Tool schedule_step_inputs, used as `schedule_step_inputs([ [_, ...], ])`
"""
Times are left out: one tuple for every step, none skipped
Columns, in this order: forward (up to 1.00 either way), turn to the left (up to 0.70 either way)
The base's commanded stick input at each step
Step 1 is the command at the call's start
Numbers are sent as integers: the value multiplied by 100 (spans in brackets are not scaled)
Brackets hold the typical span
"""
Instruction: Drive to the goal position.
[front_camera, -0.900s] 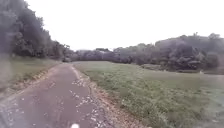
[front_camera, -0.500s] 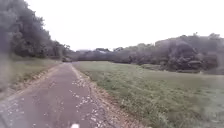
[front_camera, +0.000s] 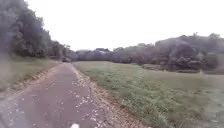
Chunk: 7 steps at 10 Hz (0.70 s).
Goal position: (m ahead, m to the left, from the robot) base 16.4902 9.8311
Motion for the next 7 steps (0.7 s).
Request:
schedule_step_inputs([
  [70, 35],
  [70, 35],
  [70, 35],
  [70, 35],
  [70, 35],
  [70, 35],
  [70, 35],
])
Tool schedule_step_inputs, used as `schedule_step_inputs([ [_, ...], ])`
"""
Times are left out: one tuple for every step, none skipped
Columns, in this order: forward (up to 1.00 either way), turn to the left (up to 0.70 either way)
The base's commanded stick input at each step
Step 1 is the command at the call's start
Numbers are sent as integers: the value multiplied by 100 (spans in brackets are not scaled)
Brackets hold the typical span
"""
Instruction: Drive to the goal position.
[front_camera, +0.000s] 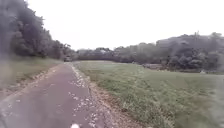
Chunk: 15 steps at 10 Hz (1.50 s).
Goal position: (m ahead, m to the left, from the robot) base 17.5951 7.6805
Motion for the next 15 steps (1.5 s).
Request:
schedule_step_inputs([
  [70, 35],
  [70, 35],
  [70, 35],
  [70, 35],
  [70, 35],
  [70, 35],
  [70, 30],
  [70, 23],
  [70, 16],
  [70, 8],
  [70, 1],
  [70, 0],
  [70, 0],
  [70, 7],
  [70, 16],
])
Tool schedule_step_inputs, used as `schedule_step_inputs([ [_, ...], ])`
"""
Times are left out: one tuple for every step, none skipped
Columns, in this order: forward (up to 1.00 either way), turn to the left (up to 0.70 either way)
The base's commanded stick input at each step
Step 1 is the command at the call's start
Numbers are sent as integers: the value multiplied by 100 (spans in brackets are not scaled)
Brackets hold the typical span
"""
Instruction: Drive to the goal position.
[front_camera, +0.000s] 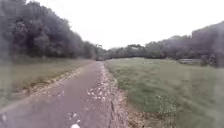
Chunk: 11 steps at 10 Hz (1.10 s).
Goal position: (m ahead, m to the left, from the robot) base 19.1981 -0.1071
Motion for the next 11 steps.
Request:
schedule_step_inputs([
  [70, 35],
  [70, 35],
  [70, 32],
  [70, 16],
  [70, 0],
  [70, 0],
  [70, 0],
  [70, 0],
  [70, 0],
  [70, 3],
  [70, 19],
])
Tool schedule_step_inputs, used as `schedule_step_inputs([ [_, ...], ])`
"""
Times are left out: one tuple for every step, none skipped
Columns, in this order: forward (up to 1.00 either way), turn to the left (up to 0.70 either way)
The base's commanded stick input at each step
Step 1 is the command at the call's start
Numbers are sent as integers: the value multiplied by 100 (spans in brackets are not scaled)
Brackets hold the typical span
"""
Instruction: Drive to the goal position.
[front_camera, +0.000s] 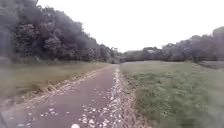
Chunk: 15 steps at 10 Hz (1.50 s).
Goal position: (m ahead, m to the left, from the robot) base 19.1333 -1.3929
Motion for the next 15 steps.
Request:
schedule_step_inputs([
  [70, 35],
  [70, 19],
  [70, 3],
  [70, 0],
  [70, 0],
  [70, 0],
  [70, 0],
  [70, 0],
  [70, 0],
  [70, 0],
  [70, 0],
  [70, 0],
  [70, 0],
  [70, 0],
  [70, 0],
])
